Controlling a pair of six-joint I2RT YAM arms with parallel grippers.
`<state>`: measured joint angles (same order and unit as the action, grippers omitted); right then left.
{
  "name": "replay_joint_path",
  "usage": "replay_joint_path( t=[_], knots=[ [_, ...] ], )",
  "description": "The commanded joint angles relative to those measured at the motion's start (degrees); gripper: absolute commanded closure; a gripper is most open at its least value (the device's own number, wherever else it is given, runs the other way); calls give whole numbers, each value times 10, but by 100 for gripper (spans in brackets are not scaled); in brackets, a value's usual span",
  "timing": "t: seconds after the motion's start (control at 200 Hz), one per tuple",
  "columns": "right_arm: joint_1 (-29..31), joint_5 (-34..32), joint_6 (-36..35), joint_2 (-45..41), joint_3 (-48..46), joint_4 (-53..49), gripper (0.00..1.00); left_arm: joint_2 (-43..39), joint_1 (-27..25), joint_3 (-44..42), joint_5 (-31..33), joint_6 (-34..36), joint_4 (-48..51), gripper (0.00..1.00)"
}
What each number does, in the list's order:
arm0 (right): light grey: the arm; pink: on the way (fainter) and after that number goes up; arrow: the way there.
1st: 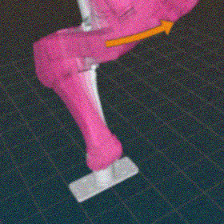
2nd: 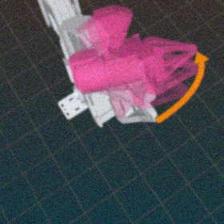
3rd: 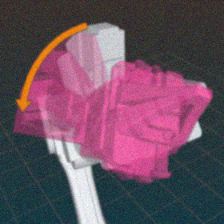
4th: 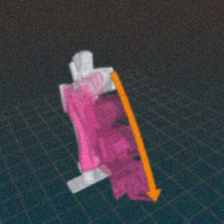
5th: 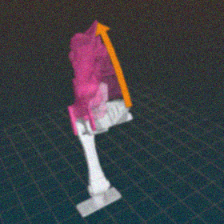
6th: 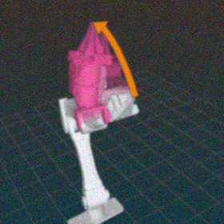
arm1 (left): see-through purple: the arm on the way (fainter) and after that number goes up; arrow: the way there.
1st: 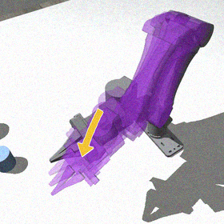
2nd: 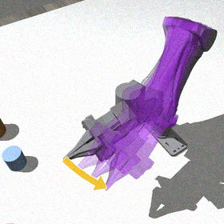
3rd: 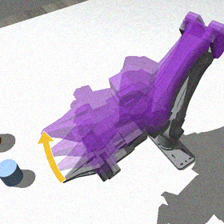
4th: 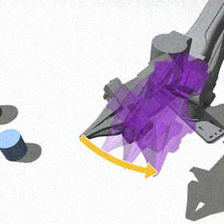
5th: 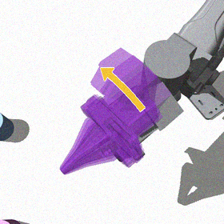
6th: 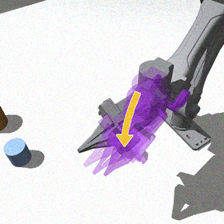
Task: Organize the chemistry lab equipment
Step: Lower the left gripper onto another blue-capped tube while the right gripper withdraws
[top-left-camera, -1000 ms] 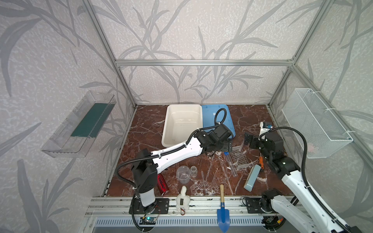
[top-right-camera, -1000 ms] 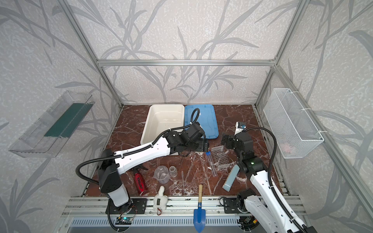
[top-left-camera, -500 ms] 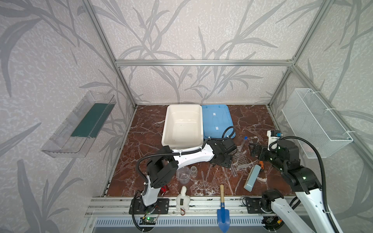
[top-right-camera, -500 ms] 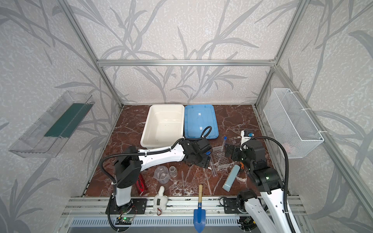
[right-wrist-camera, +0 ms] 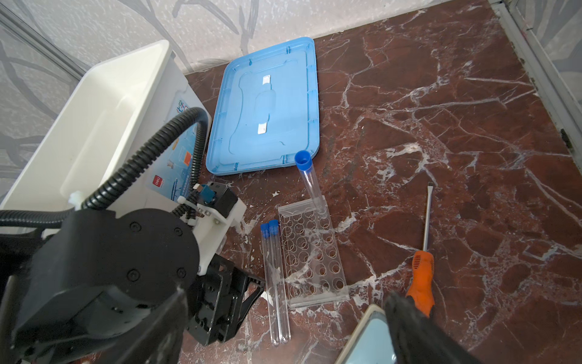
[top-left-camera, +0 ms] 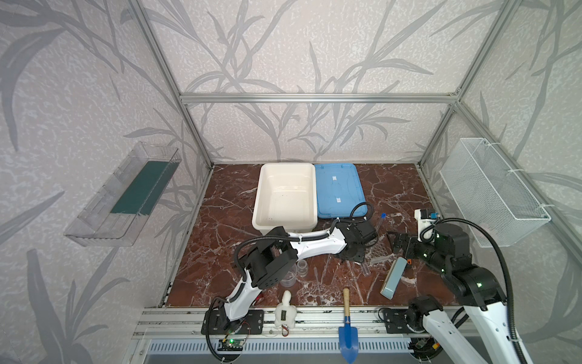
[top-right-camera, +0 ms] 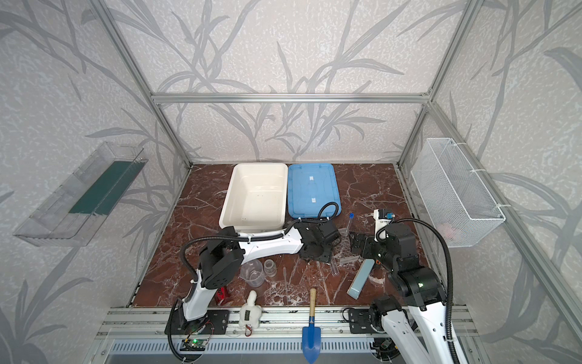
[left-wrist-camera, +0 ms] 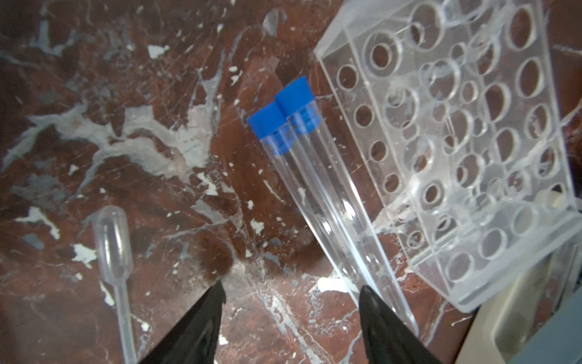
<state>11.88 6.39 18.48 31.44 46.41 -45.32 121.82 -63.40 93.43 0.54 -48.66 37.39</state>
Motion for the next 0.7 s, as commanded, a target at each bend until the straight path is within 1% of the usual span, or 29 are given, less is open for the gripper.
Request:
replay_joint_path(
  t=[0.0, 0.095, 0.115, 0.14, 0.155, 0.17, 0.365, 0.5, 0.62, 0.64, 0.67, 0.695],
  knots=[
    [-1, 15, -10, -16, -6, -11, 5, 10, -5, 24, 24, -19, 3, 31],
    [-1, 16, -11, -21, -5, -11, 5, 17, -5, 32, 33, -23, 10, 33],
    [-1, 16, -11, -21, -5, -12, 5, 22, -4, 35, 32, -25, 14, 36],
    [-1, 15, -12, -21, -5, -10, 5, 28, -5, 41, 32, -26, 22, 38],
    [-1, 16, -13, -21, -5, -9, 5, 31, -5, 45, 34, -27, 28, 42],
    [-1, 16, -14, -21, -5, -9, 6, 33, -5, 47, 35, -26, 31, 44],
    [-1, 12, -18, -23, -6, -6, 7, 50, -6, 53, 52, -27, 33, 44],
    [-1, 5, -17, -29, -7, -5, 7, 63, -6, 63, 44, -20, 33, 44],
    [-1, 4, -18, -31, -8, -4, 8, 75, -6, 84, 46, -19, 59, 46],
    [-1, 3, -17, -30, -8, -4, 8, 74, -6, 86, 50, -19, 63, 50],
    [-1, 4, -18, -30, -8, -5, 8, 72, -6, 87, 54, -20, 70, 52],
    [-1, 4, -18, -29, -8, -4, 8, 70, -6, 87, 59, -20, 77, 56]
  ],
)
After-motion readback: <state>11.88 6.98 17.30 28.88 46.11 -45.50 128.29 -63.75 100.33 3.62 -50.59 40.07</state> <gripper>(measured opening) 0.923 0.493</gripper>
